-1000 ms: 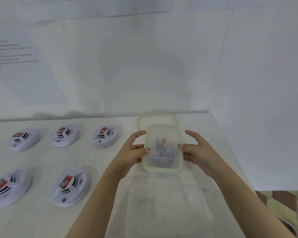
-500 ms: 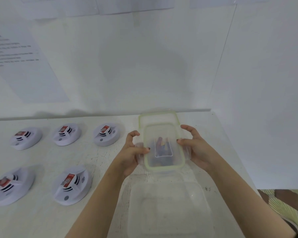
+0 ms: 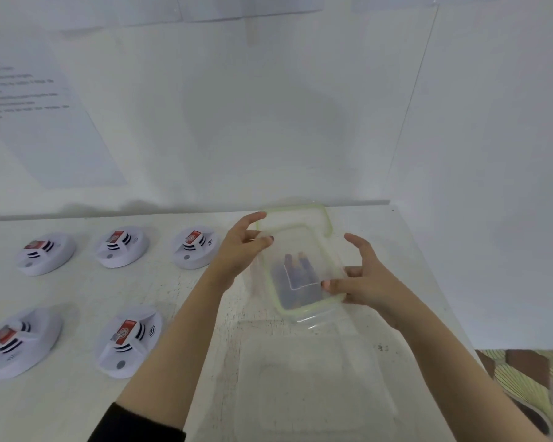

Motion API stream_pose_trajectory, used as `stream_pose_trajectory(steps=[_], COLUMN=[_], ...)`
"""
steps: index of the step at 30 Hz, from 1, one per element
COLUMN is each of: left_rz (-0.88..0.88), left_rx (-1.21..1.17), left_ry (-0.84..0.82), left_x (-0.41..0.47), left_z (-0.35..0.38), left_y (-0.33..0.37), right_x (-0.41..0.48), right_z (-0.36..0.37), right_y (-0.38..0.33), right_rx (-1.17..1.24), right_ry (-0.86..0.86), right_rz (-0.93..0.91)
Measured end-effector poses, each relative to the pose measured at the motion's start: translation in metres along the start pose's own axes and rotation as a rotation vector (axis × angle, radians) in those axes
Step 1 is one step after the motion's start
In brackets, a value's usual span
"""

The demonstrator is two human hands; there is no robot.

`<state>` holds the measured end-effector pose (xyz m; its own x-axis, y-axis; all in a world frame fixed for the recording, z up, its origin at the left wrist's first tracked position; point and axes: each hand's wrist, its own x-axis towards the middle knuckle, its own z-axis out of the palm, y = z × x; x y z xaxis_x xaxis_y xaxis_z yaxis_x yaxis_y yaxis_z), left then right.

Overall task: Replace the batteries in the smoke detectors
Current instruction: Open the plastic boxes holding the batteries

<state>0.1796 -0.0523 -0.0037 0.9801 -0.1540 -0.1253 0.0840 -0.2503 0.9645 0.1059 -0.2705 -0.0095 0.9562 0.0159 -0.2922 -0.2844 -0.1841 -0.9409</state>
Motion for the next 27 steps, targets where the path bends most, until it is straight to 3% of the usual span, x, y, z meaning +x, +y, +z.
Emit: stream_pose_trajectory(steps=[2, 5, 8, 11, 14, 17, 21, 27], left_rz=[-0.056, -0.131, -0.153, -0.073, 0.053, 0.159, 0.202, 0.323], left_rx=[0.074, 0.109, 0.125, 0.185, 0.154, 0.026, -0.096, -0.182], left_ry=[0.023, -0.008, 0.023, 0.071, 0.075, 0.011, 0.023, 0.237], left_x=[-0.005, -0.022, -0.041, -0.052, -0.058, -0.063, -0.067, -0.05], left_z=[-0.006, -0.012, -0.01, -0.009, -0.021, -0.034, -0.032, -0.027], left_y=[0.001, -0.003, -0.006, -0.009, -0.012, -0.018, -0.026, 0.002], right_x=[0.001, 0.004, 0.007, 0.009, 0.002, -0.009, -0.017, -0.004], right_z=[-0.005, -0.013, -0.011, -0.012, -0.024, -0.038, -0.049, -0.048], right_y=[-0.003, -0.009, -0.015, -0.017, -0.016, -0.008, 0.004, -0.018], right_rx=[-0.02, -0.234, -0.275, -0.293, -0.247, -0.192, 0.019, 0.185], right_ry=[0.135, 0.321, 0.328, 0.354, 0.298, 0.129, -0.04, 0.047], right_rz=[-0.016, 0.058, 0.09, -0.018, -0.163, -0.297, -0.369, -0.435])
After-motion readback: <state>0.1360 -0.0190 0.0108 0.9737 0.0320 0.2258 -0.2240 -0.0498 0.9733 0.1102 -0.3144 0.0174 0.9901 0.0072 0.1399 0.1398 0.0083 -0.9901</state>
